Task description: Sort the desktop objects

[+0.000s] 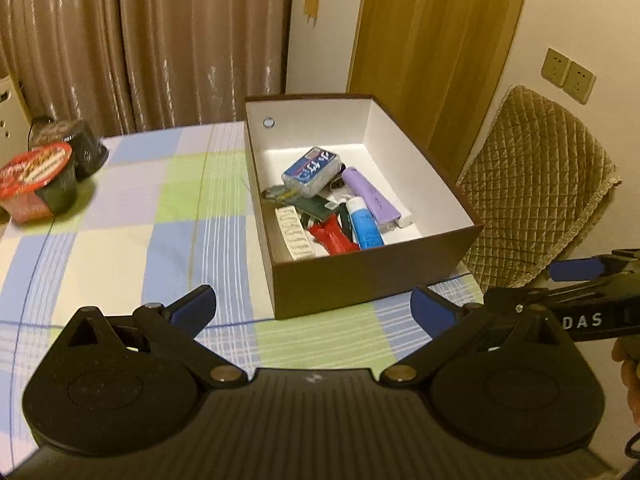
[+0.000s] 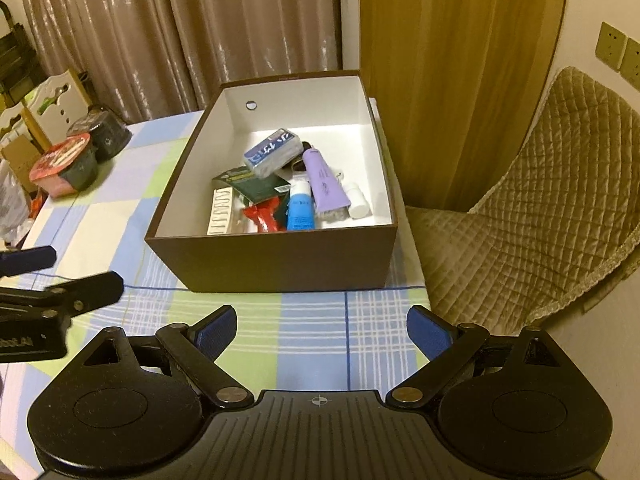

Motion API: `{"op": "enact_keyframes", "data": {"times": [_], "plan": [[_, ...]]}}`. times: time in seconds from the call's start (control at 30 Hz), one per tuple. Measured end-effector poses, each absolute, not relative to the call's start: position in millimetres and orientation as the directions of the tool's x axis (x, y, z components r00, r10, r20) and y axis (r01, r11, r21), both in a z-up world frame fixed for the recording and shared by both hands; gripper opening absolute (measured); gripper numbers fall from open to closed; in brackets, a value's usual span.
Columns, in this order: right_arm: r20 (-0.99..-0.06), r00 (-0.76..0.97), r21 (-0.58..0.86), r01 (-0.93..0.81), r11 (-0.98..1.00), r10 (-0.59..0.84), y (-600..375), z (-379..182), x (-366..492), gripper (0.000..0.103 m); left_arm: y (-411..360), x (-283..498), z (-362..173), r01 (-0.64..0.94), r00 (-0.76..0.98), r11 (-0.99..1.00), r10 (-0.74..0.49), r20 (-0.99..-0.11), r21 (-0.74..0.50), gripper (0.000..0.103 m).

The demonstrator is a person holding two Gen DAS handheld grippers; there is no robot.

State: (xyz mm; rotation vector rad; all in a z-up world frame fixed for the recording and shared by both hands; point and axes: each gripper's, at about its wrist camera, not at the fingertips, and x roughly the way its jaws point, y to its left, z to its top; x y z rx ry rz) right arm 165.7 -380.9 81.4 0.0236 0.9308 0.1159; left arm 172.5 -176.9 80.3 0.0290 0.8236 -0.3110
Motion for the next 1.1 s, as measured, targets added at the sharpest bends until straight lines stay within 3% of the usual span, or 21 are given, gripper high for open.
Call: {"op": "enact_keyframes", "data": {"times": [1.1], "plan": [[-0.816, 0.554, 0.073, -0.187, 0.980, 0.167, -395, 75, 210, 0.094, -200, 193, 73, 0.189, 0.644, 0.980, -0.173, -0.745, -0.065, 0.102]]}}
